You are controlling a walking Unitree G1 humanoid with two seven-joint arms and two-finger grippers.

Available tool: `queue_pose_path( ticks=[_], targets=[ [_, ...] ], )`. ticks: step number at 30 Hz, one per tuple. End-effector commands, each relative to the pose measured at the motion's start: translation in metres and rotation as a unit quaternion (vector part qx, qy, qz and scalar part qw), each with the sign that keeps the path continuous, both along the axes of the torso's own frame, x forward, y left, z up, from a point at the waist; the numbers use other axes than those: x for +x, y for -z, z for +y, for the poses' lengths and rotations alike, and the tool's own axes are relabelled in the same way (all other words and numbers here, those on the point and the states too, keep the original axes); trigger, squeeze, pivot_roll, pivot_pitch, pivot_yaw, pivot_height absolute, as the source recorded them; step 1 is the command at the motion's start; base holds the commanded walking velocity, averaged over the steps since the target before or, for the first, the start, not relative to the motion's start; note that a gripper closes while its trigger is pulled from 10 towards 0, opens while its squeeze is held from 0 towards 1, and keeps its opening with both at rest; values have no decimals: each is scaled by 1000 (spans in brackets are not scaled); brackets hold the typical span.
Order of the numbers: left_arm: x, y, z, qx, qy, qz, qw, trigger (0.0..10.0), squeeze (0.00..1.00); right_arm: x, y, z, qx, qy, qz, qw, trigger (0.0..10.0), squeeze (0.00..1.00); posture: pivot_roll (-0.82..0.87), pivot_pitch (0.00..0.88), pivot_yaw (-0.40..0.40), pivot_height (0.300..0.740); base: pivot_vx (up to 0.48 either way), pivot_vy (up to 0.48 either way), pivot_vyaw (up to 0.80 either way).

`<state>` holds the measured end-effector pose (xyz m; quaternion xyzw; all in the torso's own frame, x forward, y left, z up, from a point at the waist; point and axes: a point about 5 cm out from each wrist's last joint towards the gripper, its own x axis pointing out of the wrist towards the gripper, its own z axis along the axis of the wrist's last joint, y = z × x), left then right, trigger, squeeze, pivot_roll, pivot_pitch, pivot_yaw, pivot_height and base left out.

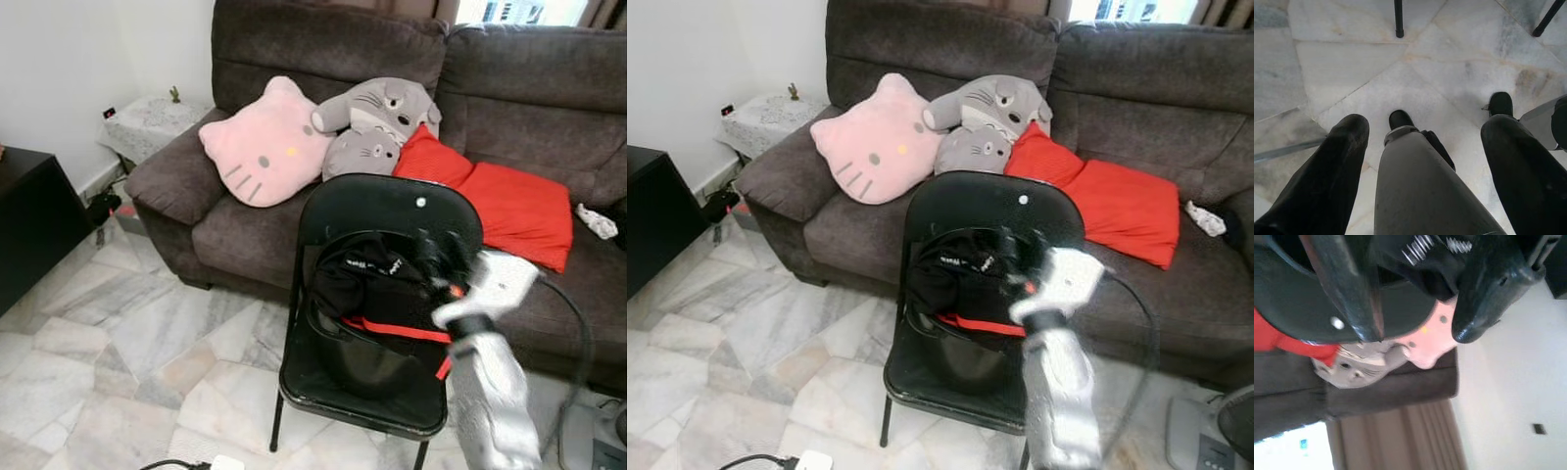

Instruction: Hang hanger

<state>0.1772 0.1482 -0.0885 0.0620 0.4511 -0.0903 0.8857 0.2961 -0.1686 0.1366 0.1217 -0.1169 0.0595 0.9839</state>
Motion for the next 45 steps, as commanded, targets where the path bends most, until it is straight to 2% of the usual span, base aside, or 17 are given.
queue_pose_path(
  ticks=[1,7,15,29,45],
  targets=[
    [-6,3,1,2,6,15,1000,10000,0,-8,9,-8,3,16,19,1000,10000,0,-98,49,-5,740,0,0,0],
    [-7,3,1,3,9,15,1000,10000,0,-27,40,-19,7,43,88,995,10000,0,-98,40,-4,740,0,0,0],
    [-6,3,3,5,9,15,1000,10000,0,-37,75,-24,3,79,153,985,10000,0,-88,44,0,740,0,0,0],
    [-5,2,4,6,7,14,1000,10000,0,-41,98,-32,19,97,193,976,10000,0,-86,69,6,740,0,0,0],
    [-4,2,5,8,11,13,1000,10000,0,-40,114,-48,-20,111,222,968,10000,0,-81,75,9,740,0,0,0]
  ],
)
